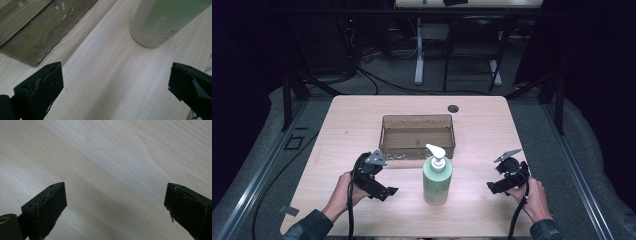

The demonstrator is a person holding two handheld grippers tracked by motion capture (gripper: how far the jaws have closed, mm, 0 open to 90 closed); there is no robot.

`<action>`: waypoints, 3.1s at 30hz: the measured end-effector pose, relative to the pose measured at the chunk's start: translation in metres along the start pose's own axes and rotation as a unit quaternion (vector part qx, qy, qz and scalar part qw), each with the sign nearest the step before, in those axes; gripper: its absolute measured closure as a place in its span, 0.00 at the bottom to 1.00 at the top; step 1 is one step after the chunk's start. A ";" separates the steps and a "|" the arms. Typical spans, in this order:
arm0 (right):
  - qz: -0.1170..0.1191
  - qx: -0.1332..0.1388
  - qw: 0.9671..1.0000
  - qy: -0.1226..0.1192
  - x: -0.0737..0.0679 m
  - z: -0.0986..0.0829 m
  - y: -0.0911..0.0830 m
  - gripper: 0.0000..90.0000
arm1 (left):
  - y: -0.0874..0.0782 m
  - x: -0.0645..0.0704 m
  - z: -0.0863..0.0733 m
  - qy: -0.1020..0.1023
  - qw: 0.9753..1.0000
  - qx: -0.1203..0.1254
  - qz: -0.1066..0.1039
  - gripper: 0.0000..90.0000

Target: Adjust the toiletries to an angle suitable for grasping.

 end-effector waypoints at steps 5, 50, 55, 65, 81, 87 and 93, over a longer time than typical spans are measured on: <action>0.001 0.000 1.000 0.000 0.000 0.000 0.000 0.04 | 0.000 0.011 0.010 0.008 1.000 0.012 -0.011 0.00; 0.002 0.005 1.000 0.005 0.002 0.000 -0.002 0.04 | 0.011 0.074 0.090 0.037 0.990 0.130 -0.035 0.03; 0.003 0.005 1.000 0.007 0.001 0.000 -0.002 0.04 | 0.013 0.077 0.092 0.040 0.989 0.135 -0.034 0.12; 0.002 0.006 1.000 0.006 0.002 0.000 -0.002 0.04 | 0.012 0.076 0.091 0.044 0.989 0.134 -0.034 0.13; 0.002 0.008 1.000 0.002 0.001 0.000 -0.002 0.04 | 0.007 0.050 0.083 0.026 0.992 0.127 -0.013 0.14; -0.001 0.006 1.000 -0.001 0.000 0.000 -0.002 0.05 | 0.004 0.040 0.079 0.018 0.992 0.125 -0.003 0.14; 0.001 0.007 1.000 -0.002 -0.001 0.000 -0.001 0.05 | -0.001 0.027 0.072 0.005 0.992 0.122 0.010 0.14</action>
Point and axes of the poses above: each handheld gripper's, and its own axes: y roughly forward along the jaws, z roughly out of its top, x roughly to its right, the point moved 2 cm from there along y, roughly forward along the jaws, and after that the axes turned 9 degrees about z, right-handed, at the moved point
